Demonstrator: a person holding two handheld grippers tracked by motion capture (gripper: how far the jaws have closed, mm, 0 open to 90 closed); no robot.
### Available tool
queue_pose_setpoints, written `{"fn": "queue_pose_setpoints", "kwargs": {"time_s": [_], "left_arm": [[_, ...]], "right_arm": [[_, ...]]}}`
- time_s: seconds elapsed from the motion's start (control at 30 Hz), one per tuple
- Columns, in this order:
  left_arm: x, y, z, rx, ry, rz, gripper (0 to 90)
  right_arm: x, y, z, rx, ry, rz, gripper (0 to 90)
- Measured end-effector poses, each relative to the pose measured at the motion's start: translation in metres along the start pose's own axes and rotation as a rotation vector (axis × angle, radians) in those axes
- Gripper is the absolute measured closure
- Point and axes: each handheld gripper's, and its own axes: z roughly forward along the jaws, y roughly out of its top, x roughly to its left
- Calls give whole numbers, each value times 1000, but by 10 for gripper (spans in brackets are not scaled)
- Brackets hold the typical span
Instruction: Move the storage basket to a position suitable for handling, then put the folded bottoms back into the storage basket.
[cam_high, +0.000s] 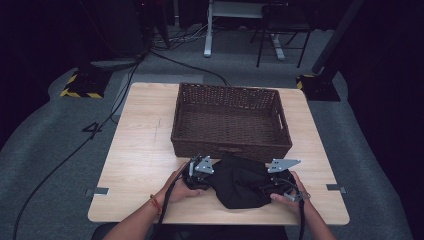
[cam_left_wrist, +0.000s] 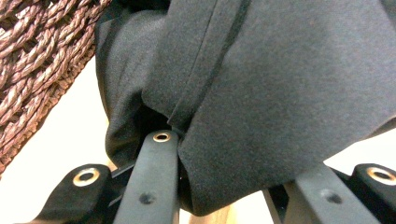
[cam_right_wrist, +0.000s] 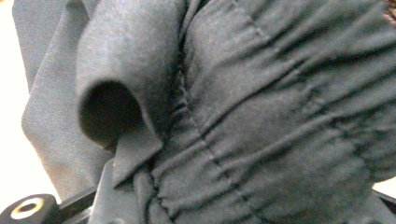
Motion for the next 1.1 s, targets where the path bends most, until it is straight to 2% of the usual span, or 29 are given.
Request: {"fn": "queue_pose_setpoints", "kwargs": {"time_s": [0.2,0.43,0.6,0.63,0.87,1.03,1.1], "left_arm": [[-2,0,-1,-7,8,4,745],[-7,4,-3,-19,13,38,762],[-11,7,-7,-34,15,45,769],[-13,10,-10,-39,21,59,771],[-18,19,-19,-65,27,77,773],[-22,30,-27,-82,30,88,774],[-23,36,-31,-86,37,106,774]], "right_arm": [[1,1,-2,-3,-5,-2,508],[5,1,-11,-22,-12,-5,534],[9,3,-20,-39,-19,-8,546],[11,3,-22,-41,-21,-9,549],[15,8,-32,-71,-27,-9,559],[19,15,-45,-83,-40,-13,573],[19,18,-50,-91,-42,-10,577]]}}
